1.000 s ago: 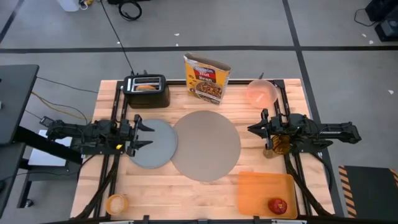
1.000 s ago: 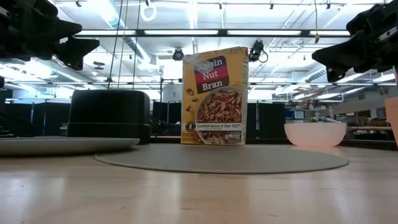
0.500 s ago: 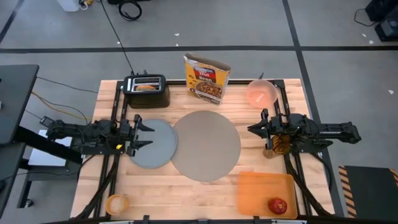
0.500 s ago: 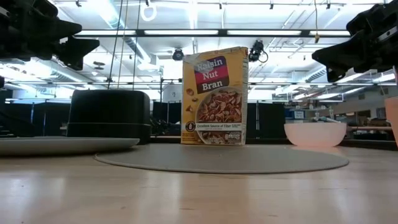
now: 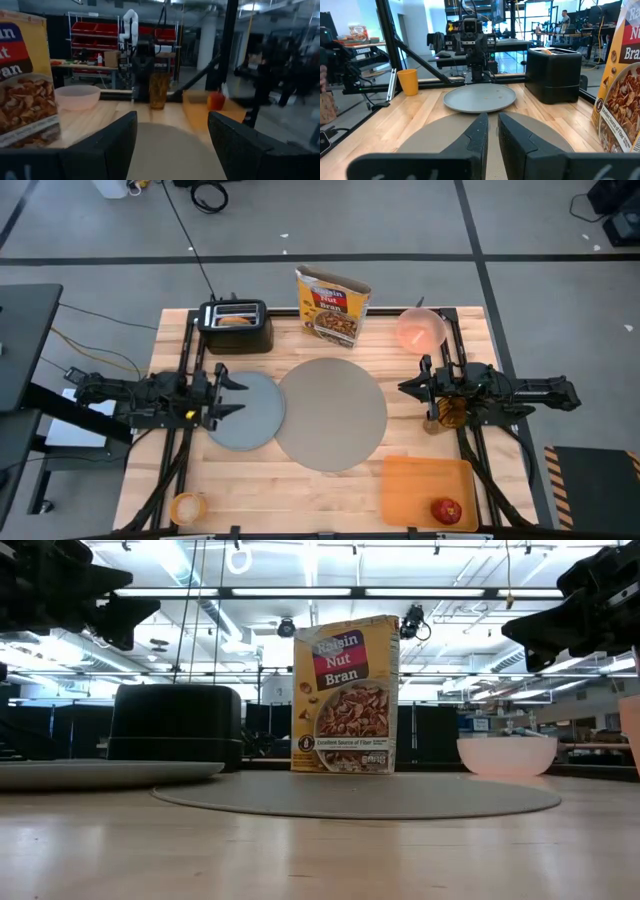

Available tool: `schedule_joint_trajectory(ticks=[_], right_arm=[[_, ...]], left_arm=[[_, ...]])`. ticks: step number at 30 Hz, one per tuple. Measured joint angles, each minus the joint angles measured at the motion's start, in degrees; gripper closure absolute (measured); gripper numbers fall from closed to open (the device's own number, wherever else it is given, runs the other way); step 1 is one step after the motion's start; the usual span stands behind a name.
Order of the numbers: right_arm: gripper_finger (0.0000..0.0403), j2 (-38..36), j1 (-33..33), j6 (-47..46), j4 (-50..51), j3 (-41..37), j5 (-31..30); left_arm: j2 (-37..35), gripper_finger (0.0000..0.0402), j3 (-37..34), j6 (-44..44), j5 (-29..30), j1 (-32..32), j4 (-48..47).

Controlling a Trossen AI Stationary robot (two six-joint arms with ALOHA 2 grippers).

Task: Arrange a breakfast setting
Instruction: Move the brown glass to the top right of the table

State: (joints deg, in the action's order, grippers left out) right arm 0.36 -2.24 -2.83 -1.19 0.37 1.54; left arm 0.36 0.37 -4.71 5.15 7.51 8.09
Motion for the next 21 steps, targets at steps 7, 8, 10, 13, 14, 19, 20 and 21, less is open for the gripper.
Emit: schedule_joint_trajectory(ticks=[7,8,10,13,14,19,20,21], right_arm=[[0.0353,0.0,0.0,0.0,0.0,0.0,0.0],[0.0353,0.0,0.0,0.0,0.0,0.0,0.0],[0.0353,0.0,0.0,0.0,0.0,0.0,0.0],[0.0353,0.0,0.0,0.0,-0.1,0.0,0.0],[0.0353,0.0,0.0,0.0,-0.1,0.0,0.0],[0.0353,0.0,0.0,0.0,-0.3,0.0,0.0],[0.0353,0.0,0.0,0.0,-0.3,0.0,0.0],[0.0353,0.0,0.0,0.0,-0.4,0.0,0.0]], left_arm=[[0.0,0.0150,0.0,-3.0,0.2,0.0,7.8],[0.0,0.0150,0.0,-3.1,0.2,0.0,9.4],[0.0,0.0150,0.0,-3.0,0.2,0.0,12.4],[0.9,0.0150,0.0,-3.4,1.4,0.0,14.7],[1.5,0.0150,0.2,-3.6,2.3,0.0,14.7],[9.2,0.0150,4.7,-3.6,9.6,0.0,14.3],[11.3,0.0150,5.9,-3.4,11.2,0.0,14.3],[13.6,0.0150,7.0,-2.4,12.6,0.0,14.2]])
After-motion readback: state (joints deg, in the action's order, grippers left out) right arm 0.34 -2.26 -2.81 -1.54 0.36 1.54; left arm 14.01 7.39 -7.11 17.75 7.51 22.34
